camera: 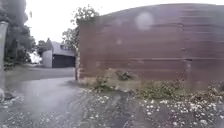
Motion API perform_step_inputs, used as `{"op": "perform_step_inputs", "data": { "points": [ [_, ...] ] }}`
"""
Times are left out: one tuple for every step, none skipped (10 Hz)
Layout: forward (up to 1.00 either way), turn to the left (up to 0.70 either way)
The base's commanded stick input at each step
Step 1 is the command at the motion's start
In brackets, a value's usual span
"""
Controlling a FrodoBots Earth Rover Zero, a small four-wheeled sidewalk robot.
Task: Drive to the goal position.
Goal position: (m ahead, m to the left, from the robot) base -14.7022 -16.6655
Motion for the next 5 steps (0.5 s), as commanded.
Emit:
{"op": "perform_step_inputs", "data": {
  "points": [
    [0.04,0.01],
    [0.04,0.01],
    [0.04,0.01],
    [0.04,0.01],
    [0.04,0.02]
  ]
}}
